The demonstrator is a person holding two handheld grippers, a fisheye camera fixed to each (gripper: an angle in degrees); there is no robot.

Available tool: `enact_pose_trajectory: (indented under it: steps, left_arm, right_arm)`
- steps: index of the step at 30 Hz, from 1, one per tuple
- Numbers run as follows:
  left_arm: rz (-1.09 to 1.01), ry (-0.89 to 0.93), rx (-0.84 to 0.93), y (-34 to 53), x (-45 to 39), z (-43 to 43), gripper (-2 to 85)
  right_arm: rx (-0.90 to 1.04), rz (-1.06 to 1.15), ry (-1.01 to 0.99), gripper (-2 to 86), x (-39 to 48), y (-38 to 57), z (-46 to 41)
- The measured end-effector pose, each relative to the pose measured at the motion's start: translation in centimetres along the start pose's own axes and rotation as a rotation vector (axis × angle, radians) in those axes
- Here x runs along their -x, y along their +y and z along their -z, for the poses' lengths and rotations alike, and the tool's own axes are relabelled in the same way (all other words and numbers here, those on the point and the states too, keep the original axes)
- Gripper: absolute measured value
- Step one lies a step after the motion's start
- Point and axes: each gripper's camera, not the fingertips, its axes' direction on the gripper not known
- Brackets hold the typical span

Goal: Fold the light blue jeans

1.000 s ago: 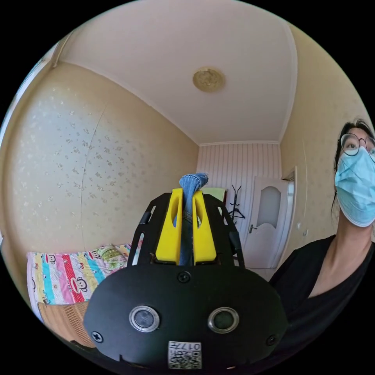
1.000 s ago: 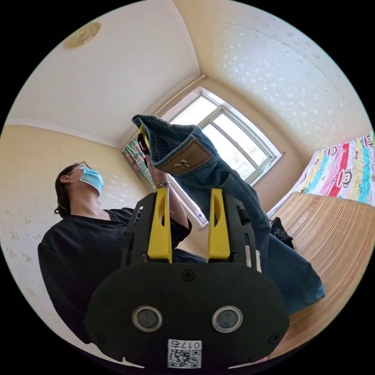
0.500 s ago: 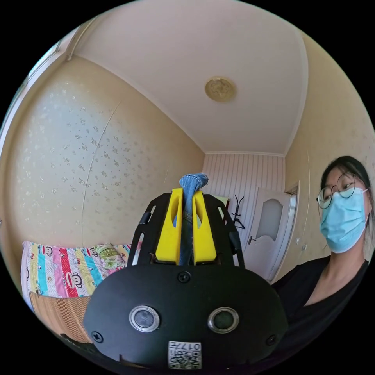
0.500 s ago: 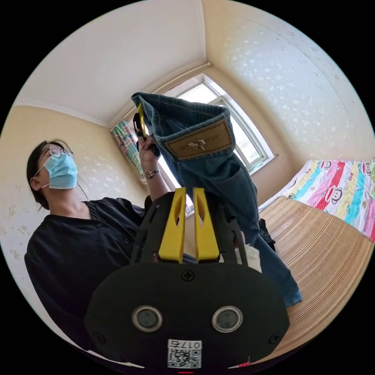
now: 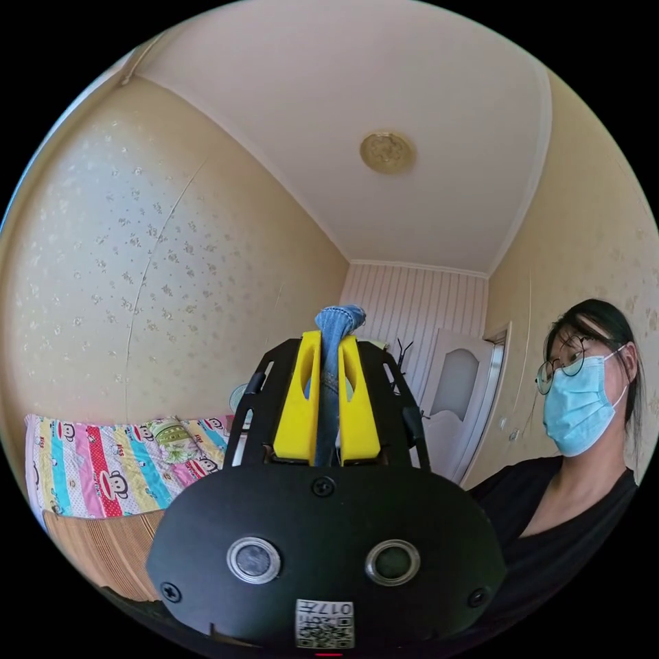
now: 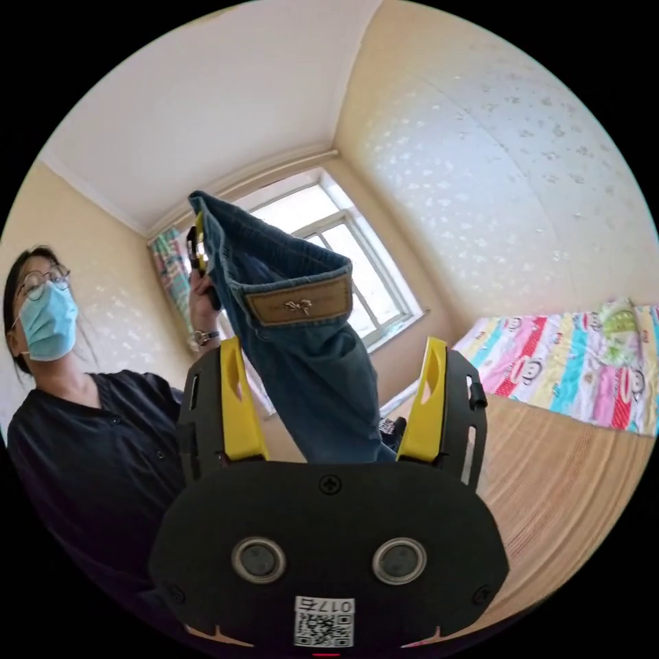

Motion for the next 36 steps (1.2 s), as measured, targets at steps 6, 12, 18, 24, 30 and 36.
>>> enact_pose_trajectory:
  steps: [6,12,18,24,30,36]
  left_arm:
    - [-0.001,-0.029,-0.014,-0.9,0.0,3.9,4.5]
    - [-0.082,-0.009,0.052,-1.8,-0.8,7.5,4.7]
    - [-0.164,0.026,-0.228,-2.1,-3.4,11.7,4.6]
    - [-0.193,0.084,-0.299,-8.2,-3.6,9.9,4.5]
    - [-0.024,-0.041,-0.167,-9.1,6.4,2.1,4.5]
    - [0.24,-0.268,0.116,-7.0,30.1,-14.5,4.8]
  right_arm:
    - [-0.112,0.04,-0.074,15.7,3.6,-3.5,3.1]
    - [-0.105,0.256,-0.007,8.8,13.3,-9.9,8.9]
    - [-0.194,0.475,0.145,7.7,26.6,-13.7,12.5]
    - [-0.215,0.561,0.348,7.9,34.6,-19.4,16.3]
    - [-0.044,0.435,0.557,7.7,25.1,-25.9,18.7]
    - [0.087,0.039,0.712,8.6,-4.2,-32.2,19.6]
